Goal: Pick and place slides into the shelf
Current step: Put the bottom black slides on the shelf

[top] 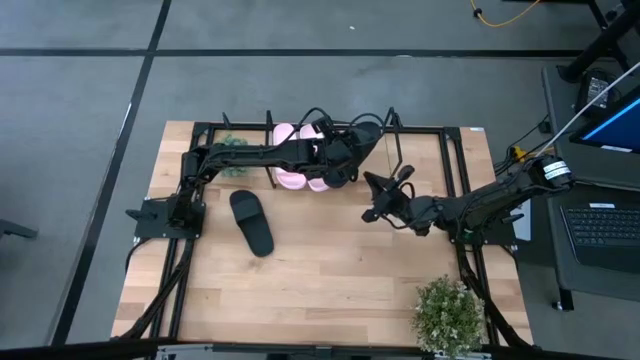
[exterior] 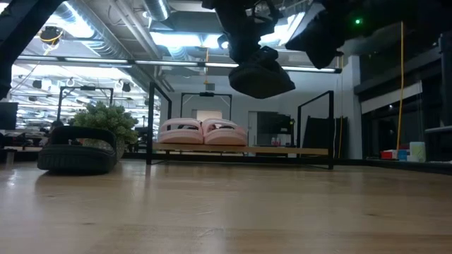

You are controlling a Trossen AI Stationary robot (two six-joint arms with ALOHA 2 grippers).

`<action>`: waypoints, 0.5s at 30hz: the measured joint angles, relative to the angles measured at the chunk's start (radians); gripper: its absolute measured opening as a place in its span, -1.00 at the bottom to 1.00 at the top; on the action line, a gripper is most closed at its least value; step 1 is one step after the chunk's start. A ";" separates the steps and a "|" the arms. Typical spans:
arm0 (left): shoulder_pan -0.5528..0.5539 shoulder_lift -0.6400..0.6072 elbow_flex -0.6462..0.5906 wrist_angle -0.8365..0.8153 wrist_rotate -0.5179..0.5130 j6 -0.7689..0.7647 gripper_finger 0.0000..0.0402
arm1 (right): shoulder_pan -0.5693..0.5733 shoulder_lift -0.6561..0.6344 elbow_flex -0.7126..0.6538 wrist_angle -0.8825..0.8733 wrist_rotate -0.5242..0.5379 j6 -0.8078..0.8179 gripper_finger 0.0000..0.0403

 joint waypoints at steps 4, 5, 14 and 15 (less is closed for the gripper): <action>0.000 0.000 0.000 0.000 0.000 0.000 -0.99 | -0.013 0.000 -0.001 -0.016 0.001 0.000 -0.88; 0.000 0.000 0.000 0.000 0.000 0.000 -0.99 | -0.021 0.000 -0.003 -0.017 0.001 0.000 -0.88; 0.000 0.000 0.000 0.002 0.000 -0.001 -0.99 | -0.094 0.000 -0.005 -0.019 -0.071 0.000 -0.76; 0.000 0.000 0.000 0.002 0.000 -0.001 -0.99 | -0.099 0.000 -0.005 -0.019 -0.081 0.000 -0.71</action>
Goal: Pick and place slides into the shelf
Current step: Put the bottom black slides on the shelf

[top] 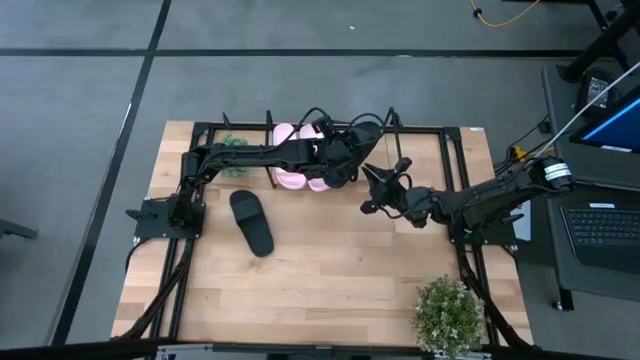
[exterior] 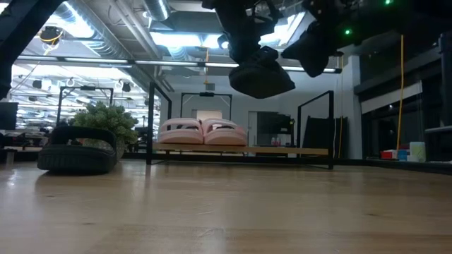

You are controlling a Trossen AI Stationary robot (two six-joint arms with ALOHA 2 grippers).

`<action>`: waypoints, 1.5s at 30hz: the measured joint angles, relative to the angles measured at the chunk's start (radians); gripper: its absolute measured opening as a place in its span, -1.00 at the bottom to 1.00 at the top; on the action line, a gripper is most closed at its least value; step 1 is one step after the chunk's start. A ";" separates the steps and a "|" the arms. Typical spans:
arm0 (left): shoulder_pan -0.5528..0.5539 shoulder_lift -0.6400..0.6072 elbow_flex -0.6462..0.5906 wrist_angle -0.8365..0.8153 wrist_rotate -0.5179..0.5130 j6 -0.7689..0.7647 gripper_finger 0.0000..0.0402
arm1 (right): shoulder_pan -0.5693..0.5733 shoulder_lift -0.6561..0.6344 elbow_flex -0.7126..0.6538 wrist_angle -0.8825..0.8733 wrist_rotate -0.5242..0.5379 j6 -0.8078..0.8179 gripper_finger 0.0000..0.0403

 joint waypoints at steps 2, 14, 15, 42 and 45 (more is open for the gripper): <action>0.000 0.000 0.000 0.000 0.000 0.000 -0.99 | -0.012 0.000 0.000 0.003 -0.004 0.000 -0.61; 0.000 0.000 0.000 0.026 0.018 0.010 -0.99 | -0.114 0.000 0.000 0.028 -0.123 0.005 -0.30; 0.000 0.000 0.000 0.027 0.018 0.011 -0.99 | -0.121 0.000 -0.001 0.039 -0.134 0.006 -0.30; -0.035 0.000 0.000 0.026 0.011 0.032 -0.99 | -0.235 0.000 -0.001 0.047 -0.173 0.002 -0.30; -0.040 0.000 0.000 0.016 0.009 0.032 -0.99 | -0.237 0.000 -0.001 0.046 -0.174 0.000 -0.30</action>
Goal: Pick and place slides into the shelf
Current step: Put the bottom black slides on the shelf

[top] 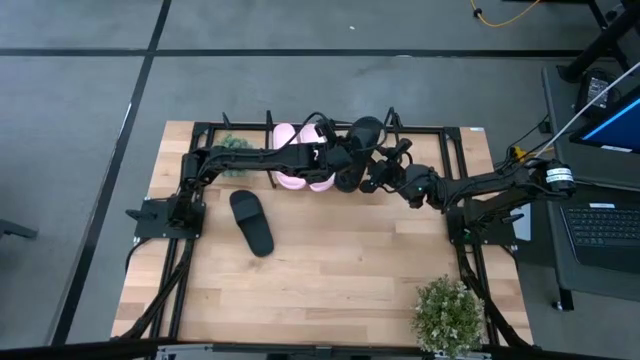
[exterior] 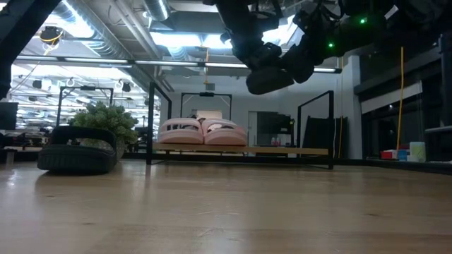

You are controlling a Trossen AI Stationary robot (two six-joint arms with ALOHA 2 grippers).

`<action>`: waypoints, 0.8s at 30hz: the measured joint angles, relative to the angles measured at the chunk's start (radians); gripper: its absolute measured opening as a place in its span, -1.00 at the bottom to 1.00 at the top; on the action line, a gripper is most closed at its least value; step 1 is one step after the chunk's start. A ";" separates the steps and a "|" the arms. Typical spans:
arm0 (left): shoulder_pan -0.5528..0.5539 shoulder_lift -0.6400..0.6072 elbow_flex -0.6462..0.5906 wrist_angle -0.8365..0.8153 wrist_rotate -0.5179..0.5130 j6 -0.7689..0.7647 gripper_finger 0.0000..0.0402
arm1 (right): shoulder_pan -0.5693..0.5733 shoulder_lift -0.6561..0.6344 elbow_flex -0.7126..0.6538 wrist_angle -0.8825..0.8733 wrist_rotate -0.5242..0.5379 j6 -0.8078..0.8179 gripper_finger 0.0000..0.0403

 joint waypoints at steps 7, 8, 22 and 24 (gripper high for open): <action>-0.006 0.000 0.000 -0.014 0.003 0.000 -0.99 | 0.000 0.000 0.000 -0.001 0.001 -0.051 -0.30; -0.008 0.000 0.000 -0.018 0.003 0.000 -0.99 | 0.000 0.000 0.000 -0.001 0.001 -0.052 -0.30; -0.028 -0.002 0.000 -0.023 -0.001 0.003 -1.00 | -0.009 0.000 0.000 -0.012 0.053 -0.052 -0.36; -0.028 -0.002 0.000 -0.023 -0.001 0.003 -1.00 | -0.009 0.000 0.000 -0.012 0.054 -0.051 -0.45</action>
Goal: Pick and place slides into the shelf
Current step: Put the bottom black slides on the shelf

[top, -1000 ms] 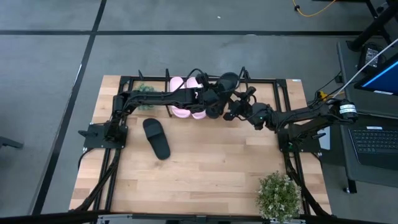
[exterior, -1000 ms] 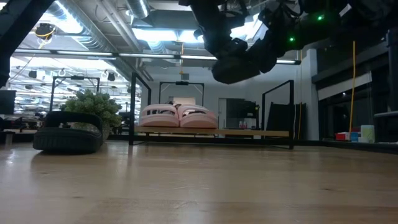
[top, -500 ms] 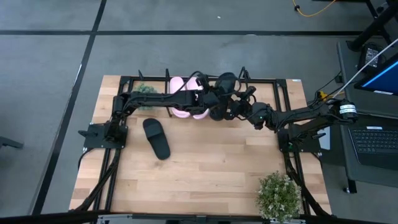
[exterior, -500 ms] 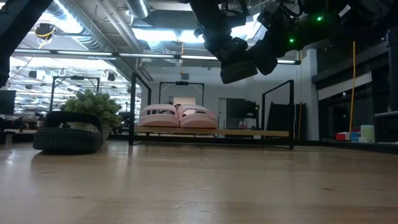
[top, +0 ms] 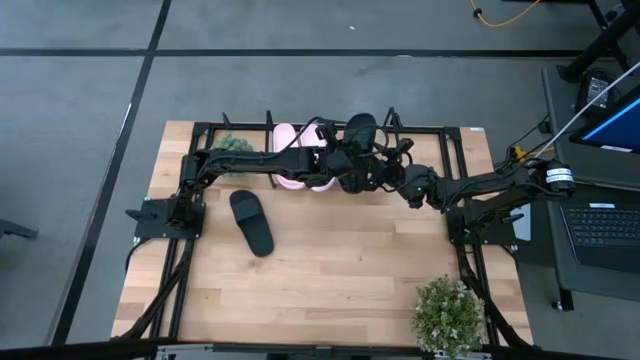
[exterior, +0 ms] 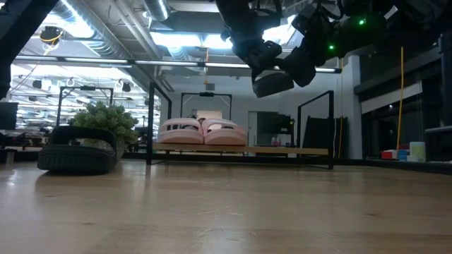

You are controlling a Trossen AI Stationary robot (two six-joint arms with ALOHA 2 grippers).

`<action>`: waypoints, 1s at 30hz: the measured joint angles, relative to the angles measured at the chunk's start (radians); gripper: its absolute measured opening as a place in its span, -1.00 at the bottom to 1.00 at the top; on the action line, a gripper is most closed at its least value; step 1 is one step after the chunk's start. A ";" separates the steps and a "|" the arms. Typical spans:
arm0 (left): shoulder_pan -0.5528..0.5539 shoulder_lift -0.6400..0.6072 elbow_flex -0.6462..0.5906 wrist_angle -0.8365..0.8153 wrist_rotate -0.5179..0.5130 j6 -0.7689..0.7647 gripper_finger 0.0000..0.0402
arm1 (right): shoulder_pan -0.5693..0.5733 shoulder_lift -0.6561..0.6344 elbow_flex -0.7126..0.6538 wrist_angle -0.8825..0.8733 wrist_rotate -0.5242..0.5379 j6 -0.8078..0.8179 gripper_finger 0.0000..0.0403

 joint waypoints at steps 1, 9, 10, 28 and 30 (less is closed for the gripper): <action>0.000 0.000 0.000 0.000 0.000 0.000 -1.00 | 0.000 0.000 0.000 0.000 0.000 0.001 -0.50; -0.001 0.000 0.000 0.000 0.001 0.000 -1.00 | -0.001 0.000 0.000 0.000 0.000 0.003 -0.92; -0.001 0.000 0.000 0.000 0.001 0.004 -1.00 | -0.001 0.000 0.000 0.000 0.000 0.003 -0.93; -0.038 0.000 0.000 -0.025 0.012 0.114 -0.39 | -0.004 0.000 0.000 0.005 0.012 0.011 -0.94; -0.052 0.000 0.000 -0.035 -0.010 0.126 -0.37 | -0.004 0.000 0.000 0.004 0.012 0.018 -0.94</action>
